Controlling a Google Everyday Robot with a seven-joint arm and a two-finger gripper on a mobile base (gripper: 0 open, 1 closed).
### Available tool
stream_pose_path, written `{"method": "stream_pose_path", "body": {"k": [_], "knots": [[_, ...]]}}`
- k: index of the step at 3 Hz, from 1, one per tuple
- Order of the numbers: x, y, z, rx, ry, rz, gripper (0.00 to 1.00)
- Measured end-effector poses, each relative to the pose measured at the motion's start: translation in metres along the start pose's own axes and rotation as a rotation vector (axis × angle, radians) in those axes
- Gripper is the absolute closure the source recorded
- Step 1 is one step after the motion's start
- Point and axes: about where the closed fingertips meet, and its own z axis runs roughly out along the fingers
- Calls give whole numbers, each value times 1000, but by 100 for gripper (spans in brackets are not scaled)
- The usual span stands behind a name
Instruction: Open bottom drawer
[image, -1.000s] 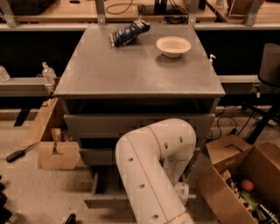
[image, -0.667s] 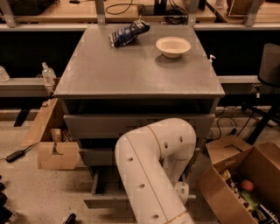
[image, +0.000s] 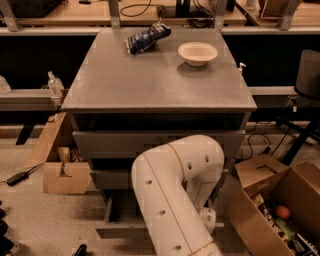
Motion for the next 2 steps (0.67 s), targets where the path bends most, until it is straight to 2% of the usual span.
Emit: {"method": "stream_pose_path", "body": {"k": [2], "knots": [[0, 0, 0, 0, 0, 0, 100]]}}
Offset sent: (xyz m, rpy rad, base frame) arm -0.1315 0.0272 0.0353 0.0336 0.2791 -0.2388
